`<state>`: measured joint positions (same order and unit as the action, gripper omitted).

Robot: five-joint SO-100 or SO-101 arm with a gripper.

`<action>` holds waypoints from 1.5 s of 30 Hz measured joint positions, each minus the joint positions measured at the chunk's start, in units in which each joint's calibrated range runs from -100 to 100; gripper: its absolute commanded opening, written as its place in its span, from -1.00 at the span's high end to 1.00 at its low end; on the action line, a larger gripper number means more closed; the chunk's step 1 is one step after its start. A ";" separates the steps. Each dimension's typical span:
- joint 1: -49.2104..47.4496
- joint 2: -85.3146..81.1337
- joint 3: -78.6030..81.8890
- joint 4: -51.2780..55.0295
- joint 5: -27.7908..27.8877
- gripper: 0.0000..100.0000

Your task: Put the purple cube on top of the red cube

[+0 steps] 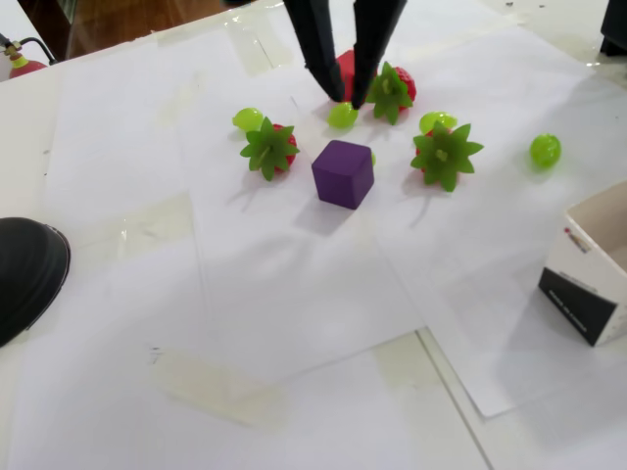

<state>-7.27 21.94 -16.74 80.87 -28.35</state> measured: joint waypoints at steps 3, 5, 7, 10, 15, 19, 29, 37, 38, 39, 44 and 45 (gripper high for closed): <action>-0.67 0.00 1.90 -0.08 -1.66 0.52; -0.97 0.00 2.99 -0.79 -2.20 0.51; -1.35 0.00 4.16 -1.82 -2.54 0.49; -1.95 0.00 5.16 -2.92 -2.74 0.45; -2.85 0.73 6.43 -4.27 -2.78 0.39; -3.37 2.09 7.78 -5.69 -2.44 0.34; -3.37 5.00 8.96 -8.93 -1.47 0.33; -3.37 6.27 8.96 -10.28 -0.39 0.38; -3.37 6.54 8.96 -10.51 -0.15 0.39; -3.37 6.91 8.96 -10.83 0.05 0.40; -3.15 8.36 9.32 -12.41 0.15 0.43; -3.15 8.63 9.32 -12.81 0.29 0.43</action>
<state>-10.41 30.58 -7.42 68.06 -28.06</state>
